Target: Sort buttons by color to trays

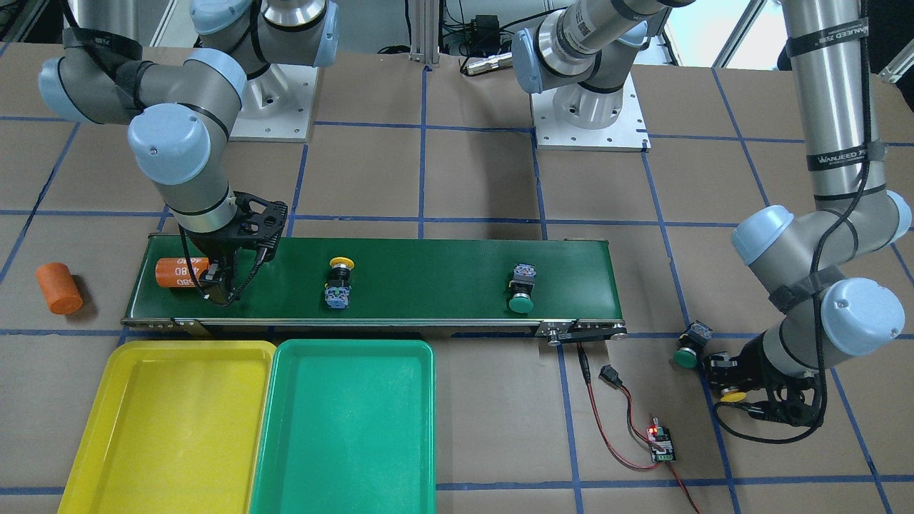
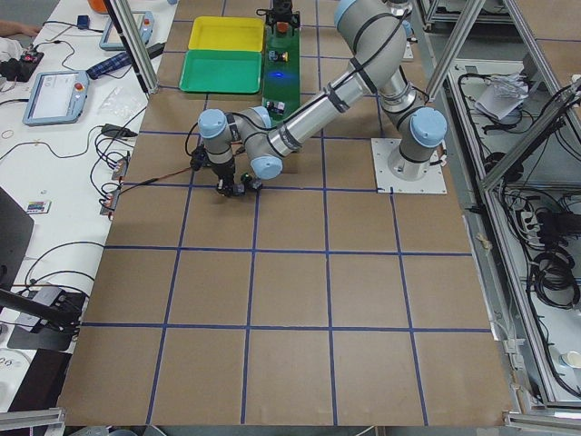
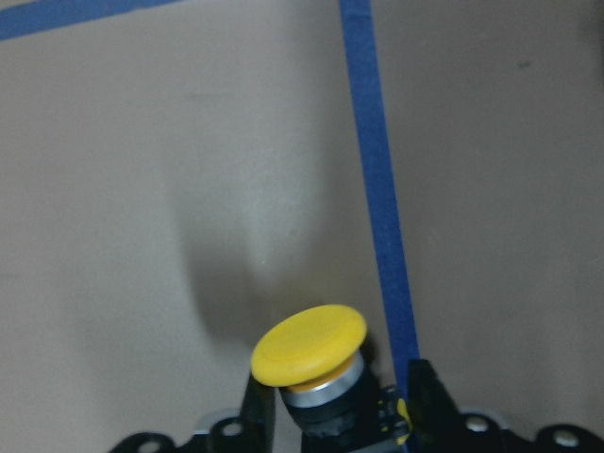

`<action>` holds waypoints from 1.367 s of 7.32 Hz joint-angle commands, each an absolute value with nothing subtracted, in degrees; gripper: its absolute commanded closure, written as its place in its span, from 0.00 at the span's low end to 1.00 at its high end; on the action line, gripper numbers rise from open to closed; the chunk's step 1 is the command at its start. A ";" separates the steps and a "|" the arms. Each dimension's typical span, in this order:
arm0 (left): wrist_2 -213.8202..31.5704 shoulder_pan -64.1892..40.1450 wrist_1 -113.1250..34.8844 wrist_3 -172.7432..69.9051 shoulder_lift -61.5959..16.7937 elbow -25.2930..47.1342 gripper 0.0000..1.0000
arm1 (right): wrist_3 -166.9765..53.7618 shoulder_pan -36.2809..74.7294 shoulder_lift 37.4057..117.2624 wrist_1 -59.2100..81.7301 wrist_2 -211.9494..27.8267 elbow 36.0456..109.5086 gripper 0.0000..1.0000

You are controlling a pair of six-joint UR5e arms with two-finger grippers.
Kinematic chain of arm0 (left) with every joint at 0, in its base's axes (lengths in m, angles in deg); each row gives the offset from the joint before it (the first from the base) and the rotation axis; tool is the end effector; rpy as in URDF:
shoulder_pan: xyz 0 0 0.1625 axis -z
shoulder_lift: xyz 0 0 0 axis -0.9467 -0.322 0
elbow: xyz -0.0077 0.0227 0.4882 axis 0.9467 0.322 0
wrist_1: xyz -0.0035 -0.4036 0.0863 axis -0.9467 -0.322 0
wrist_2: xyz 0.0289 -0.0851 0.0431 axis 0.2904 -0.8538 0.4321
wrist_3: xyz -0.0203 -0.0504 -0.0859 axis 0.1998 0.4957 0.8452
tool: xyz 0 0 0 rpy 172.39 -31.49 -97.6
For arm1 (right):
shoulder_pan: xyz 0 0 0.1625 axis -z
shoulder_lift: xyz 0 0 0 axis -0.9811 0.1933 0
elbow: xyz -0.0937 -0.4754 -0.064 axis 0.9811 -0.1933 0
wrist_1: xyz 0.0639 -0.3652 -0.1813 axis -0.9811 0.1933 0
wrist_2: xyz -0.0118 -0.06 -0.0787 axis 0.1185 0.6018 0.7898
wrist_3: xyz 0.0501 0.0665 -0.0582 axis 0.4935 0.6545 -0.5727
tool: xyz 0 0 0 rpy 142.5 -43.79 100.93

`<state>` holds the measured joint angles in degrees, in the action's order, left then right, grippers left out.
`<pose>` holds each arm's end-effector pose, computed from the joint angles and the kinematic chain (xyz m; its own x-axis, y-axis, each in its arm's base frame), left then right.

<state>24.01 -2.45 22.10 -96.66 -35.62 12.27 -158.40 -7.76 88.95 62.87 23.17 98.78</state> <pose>0.1293 -0.6832 0.2468 -0.9854 0.1619 -0.0524 0.1603 0.9865 0.0346 0.1005 -0.4908 0.3081 -0.1408 -0.9899 0.0183 -0.9893 0.1414 0.0373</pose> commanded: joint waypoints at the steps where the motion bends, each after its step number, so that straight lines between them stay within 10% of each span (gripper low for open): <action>1: 24.10 -2.14 16.11 -96.65 -30.52 12.06 1.00 | -146.82 -7.89 89.00 63.44 20.79 98.52 0.00; 10: 17.60 10.17 12.21 -90.76 -14.67 28.32 1.00 | -103.52 -13.25 88.48 63.71 14.98 97.91 0.00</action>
